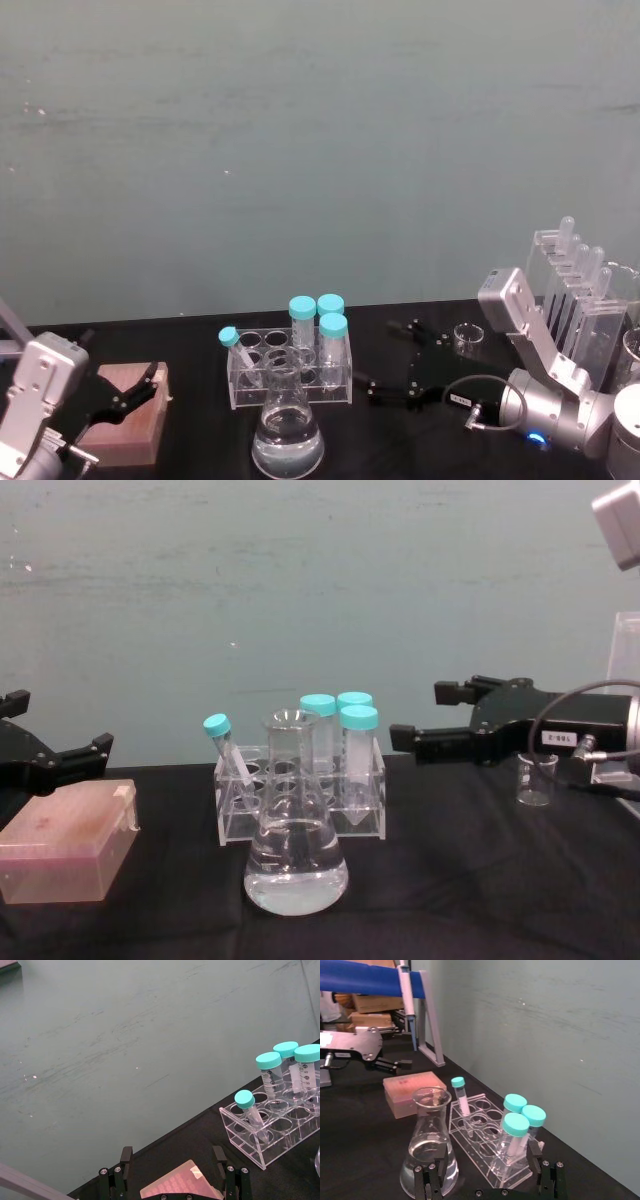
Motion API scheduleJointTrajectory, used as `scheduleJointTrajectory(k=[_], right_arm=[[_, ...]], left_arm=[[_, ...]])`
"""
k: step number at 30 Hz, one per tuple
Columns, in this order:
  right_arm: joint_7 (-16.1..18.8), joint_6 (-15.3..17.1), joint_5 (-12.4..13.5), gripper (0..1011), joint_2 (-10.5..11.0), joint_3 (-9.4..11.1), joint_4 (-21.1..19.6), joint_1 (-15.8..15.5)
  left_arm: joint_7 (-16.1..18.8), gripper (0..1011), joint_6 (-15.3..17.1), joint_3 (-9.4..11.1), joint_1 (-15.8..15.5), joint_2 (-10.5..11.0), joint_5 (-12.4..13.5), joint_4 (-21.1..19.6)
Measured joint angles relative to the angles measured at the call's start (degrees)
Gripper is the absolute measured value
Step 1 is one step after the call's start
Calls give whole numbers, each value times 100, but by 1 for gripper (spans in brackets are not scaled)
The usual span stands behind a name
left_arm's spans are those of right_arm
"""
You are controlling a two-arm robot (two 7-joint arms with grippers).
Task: Place the experimental apparatus aside using one hand.
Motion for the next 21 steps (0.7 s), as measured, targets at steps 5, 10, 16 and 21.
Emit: scheduleJointTrajectory(k=[5, 10, 16, 21], right_arm=[[163, -36, 63, 1000, 9, -141, 132, 146], [281, -48, 135, 1000, -14, -266, 295, 295], [370, -48, 217, 1000, -53, -404, 485, 439], [446, -51, 279, 1000, -86, -504, 622, 546]], left_arm=[[0, 1000, 0, 0, 0, 0, 0, 0], [0, 1000, 0, 0, 0, 0, 0, 0], [0, 1000, 0, 0, 0, 0, 0, 0], [0, 1000, 0, 0, 0, 0, 0, 0]])
